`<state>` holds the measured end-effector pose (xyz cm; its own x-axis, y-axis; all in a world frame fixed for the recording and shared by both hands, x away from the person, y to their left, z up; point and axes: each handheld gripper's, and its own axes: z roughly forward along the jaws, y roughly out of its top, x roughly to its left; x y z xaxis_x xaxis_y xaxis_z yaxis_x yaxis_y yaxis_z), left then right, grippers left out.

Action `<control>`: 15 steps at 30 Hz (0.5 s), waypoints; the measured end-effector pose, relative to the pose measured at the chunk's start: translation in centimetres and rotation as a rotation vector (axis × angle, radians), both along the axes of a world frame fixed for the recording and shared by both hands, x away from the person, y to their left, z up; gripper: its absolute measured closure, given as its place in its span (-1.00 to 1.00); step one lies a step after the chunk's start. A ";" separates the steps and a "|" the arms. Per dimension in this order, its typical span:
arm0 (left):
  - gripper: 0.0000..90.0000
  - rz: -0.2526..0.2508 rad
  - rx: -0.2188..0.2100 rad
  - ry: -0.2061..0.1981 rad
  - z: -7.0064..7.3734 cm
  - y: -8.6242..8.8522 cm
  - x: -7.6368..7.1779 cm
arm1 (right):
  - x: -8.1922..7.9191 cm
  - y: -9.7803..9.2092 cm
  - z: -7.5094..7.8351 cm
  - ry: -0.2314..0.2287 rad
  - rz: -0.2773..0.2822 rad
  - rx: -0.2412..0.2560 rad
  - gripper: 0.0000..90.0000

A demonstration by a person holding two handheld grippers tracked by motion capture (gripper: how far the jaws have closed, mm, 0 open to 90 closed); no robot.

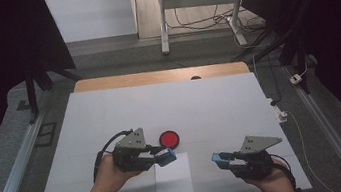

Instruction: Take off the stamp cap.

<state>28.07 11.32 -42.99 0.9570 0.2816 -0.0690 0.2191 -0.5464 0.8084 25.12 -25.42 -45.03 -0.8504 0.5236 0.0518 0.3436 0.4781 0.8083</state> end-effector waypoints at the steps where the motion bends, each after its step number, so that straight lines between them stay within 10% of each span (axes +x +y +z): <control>1: 0.56 0.002 0.000 0.001 0.0 0.0 0.0 | -0.1 -0.2 0.0 0.001 -0.005 -0.004 0.52; 15: 0.56 0.022 0.003 0.005 -0.1 0.1 0.2 | -1.8 -4.2 0.0 0.028 -0.134 0.020 0.52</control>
<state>28.27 11.39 -43.09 0.9504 0.3025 -0.0728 0.2347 -0.5435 0.8059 23.32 -29.57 -45.03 -0.7712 0.6307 0.0864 0.4259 0.4104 0.8063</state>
